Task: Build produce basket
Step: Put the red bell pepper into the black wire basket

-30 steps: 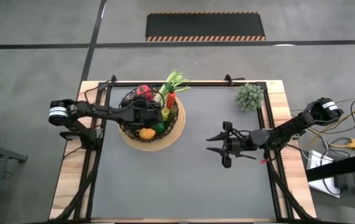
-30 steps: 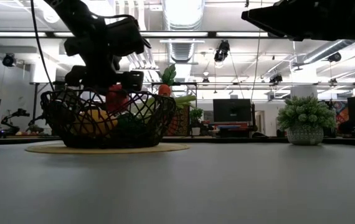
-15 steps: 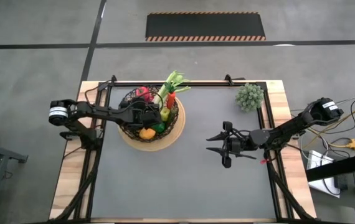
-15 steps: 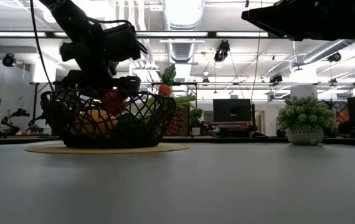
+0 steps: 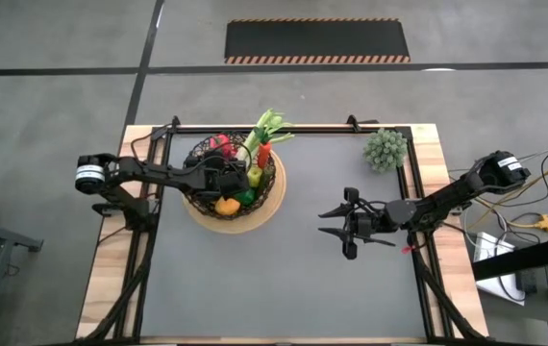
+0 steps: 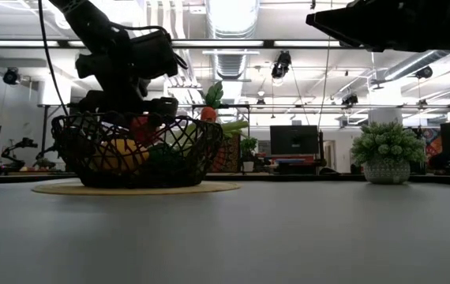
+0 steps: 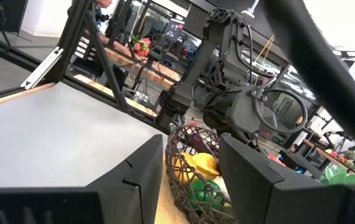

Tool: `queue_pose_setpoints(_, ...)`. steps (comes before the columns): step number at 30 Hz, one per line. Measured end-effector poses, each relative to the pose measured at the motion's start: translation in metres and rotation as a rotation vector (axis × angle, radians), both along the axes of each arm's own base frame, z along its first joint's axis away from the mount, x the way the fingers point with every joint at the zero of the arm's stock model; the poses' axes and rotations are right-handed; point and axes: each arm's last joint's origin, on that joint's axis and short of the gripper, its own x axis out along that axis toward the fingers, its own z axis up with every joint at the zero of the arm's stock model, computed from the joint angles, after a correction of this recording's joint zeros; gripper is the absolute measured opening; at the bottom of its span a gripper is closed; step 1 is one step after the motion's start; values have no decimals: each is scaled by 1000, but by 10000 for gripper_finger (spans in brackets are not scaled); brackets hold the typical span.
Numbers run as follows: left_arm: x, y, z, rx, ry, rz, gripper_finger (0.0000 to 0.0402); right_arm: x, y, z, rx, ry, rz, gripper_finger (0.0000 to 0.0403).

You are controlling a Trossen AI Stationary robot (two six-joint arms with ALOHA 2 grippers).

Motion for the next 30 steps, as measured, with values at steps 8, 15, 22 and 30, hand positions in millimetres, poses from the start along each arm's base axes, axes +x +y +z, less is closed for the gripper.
queue_pose_setpoints(8,0,0,0,-4,-5,-1,307,0,0,0,0,0,0,144)
queue_pose_setpoints(15,-1,0,4,-29,-17,-19,344,0,0,0,0,0,0,144)
queue_pose_setpoints(22,-5,-3,20,-83,-21,-95,346,0,0,0,0,0,0,144)
queue_pose_setpoints(30,-28,-9,48,-179,-87,-163,346,0,0,0,0,0,0,144)
